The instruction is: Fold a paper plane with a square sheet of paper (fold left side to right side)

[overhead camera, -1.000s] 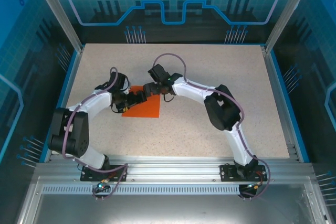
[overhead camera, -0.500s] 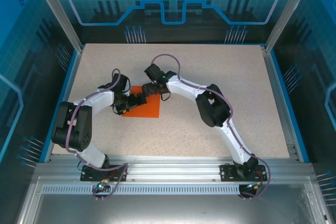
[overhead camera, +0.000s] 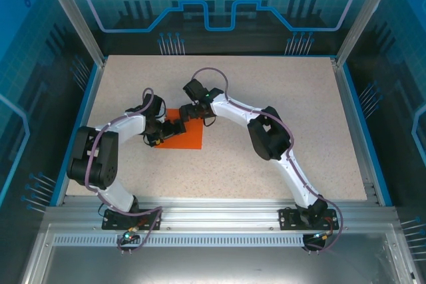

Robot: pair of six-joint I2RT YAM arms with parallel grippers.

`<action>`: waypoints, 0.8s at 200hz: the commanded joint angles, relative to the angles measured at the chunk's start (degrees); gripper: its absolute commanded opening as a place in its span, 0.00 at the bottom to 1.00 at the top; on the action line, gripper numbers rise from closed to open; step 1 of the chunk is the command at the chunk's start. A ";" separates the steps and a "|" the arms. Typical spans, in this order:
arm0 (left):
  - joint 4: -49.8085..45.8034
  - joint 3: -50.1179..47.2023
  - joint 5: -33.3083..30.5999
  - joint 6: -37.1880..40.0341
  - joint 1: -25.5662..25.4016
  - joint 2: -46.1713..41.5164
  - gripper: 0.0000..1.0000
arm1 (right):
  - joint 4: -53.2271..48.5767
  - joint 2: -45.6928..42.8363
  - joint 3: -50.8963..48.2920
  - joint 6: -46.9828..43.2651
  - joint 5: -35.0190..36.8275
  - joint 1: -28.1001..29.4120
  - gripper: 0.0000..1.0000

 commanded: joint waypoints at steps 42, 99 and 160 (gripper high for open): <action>0.71 -0.25 -0.12 -1.36 0.13 1.56 0.99 | -3.40 1.36 -0.55 1.55 -9.35 2.60 0.90; 1.18 -0.39 0.31 -1.62 0.17 1.66 0.99 | -2.69 0.15 -2.25 1.36 -12.74 3.24 0.82; 1.43 -0.46 0.90 -1.71 0.17 1.15 0.98 | -1.06 -2.00 -4.26 0.96 -15.56 3.49 0.69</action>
